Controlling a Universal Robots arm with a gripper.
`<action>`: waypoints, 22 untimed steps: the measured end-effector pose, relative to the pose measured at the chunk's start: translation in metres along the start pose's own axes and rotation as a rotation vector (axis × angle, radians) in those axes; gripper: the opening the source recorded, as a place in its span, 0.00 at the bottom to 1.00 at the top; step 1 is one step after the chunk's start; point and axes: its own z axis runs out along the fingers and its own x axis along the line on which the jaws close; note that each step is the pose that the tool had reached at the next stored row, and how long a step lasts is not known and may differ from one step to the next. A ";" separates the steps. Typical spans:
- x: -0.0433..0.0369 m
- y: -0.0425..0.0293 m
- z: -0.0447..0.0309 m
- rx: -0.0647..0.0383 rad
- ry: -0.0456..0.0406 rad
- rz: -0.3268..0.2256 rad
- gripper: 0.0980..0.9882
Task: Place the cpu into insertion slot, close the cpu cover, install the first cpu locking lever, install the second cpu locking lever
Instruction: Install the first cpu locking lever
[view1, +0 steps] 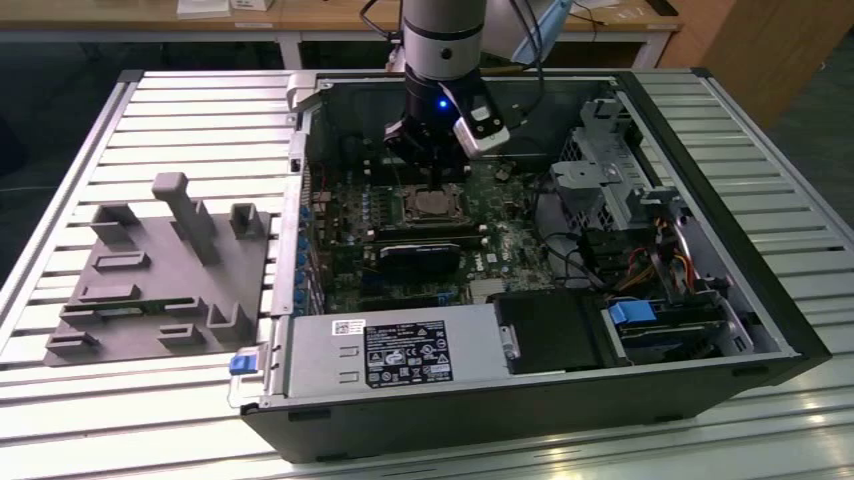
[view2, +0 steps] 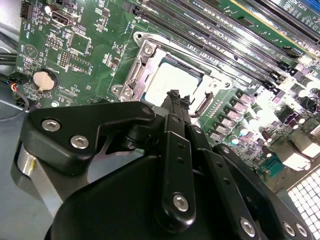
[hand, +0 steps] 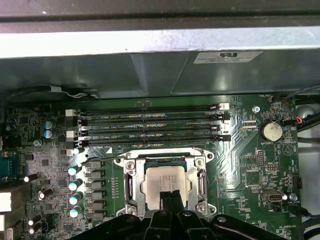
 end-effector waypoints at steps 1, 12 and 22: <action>0.0004 0.0000 -0.0001 0.000 0.0001 0.000 0.00; 0.0198 -0.0013 -0.0007 0.000 -0.0027 0.000 0.00; 0.0240 -0.0014 -0.0065 0.000 -0.0037 0.000 0.00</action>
